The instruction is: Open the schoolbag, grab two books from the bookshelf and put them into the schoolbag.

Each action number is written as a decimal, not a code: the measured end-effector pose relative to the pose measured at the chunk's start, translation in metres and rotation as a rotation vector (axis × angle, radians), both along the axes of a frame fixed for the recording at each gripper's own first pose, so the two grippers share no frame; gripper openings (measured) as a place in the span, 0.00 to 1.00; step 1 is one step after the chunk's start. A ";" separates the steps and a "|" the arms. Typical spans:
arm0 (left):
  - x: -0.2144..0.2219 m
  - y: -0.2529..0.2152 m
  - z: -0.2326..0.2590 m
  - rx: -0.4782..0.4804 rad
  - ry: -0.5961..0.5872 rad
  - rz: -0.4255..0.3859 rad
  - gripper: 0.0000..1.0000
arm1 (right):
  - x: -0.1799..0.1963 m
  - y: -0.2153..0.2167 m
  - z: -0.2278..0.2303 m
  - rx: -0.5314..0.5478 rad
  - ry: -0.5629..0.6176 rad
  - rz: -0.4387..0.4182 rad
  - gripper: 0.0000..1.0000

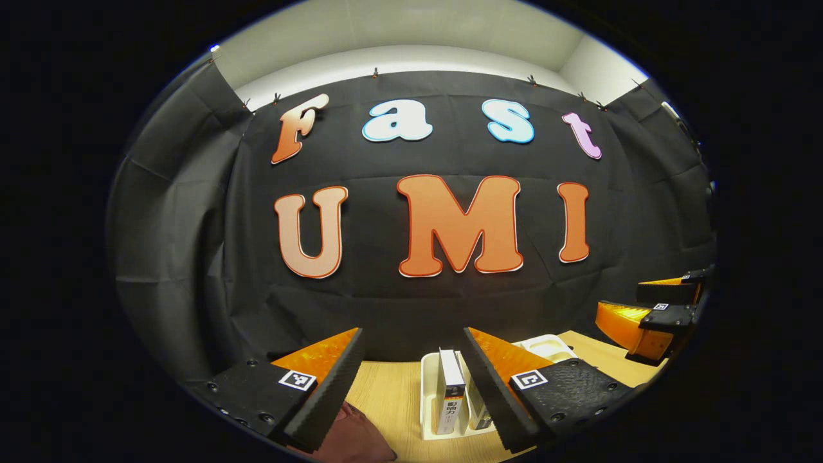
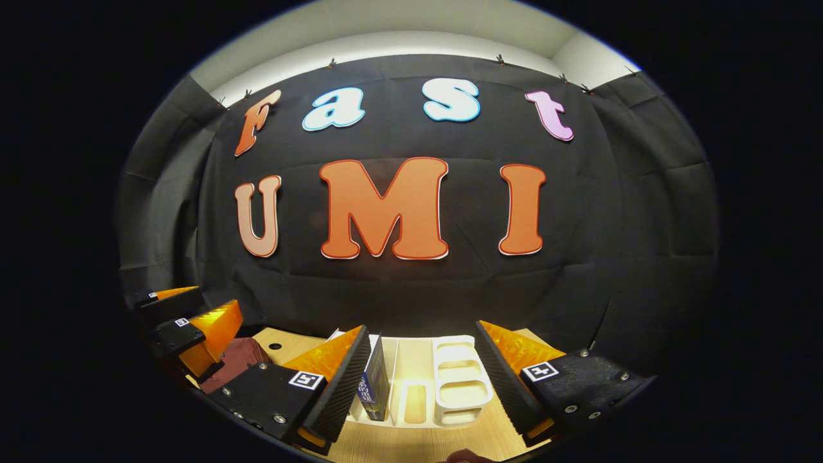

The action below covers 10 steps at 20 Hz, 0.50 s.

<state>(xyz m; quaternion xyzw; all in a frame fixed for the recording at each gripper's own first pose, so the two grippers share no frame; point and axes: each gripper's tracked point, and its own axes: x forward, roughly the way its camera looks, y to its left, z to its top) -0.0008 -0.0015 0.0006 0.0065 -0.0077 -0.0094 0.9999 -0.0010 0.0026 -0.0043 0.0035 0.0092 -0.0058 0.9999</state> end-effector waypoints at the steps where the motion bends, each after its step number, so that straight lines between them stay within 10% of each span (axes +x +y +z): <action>1: 0.001 -0.001 0.002 -0.009 -0.012 0.001 0.96 | 0.000 0.001 0.000 0.001 -0.001 0.000 0.96; 10: 0.000 -0.002 0.003 -0.007 -0.016 -0.002 0.96 | -0.004 0.001 -0.003 -0.007 0.005 0.004 0.96</action>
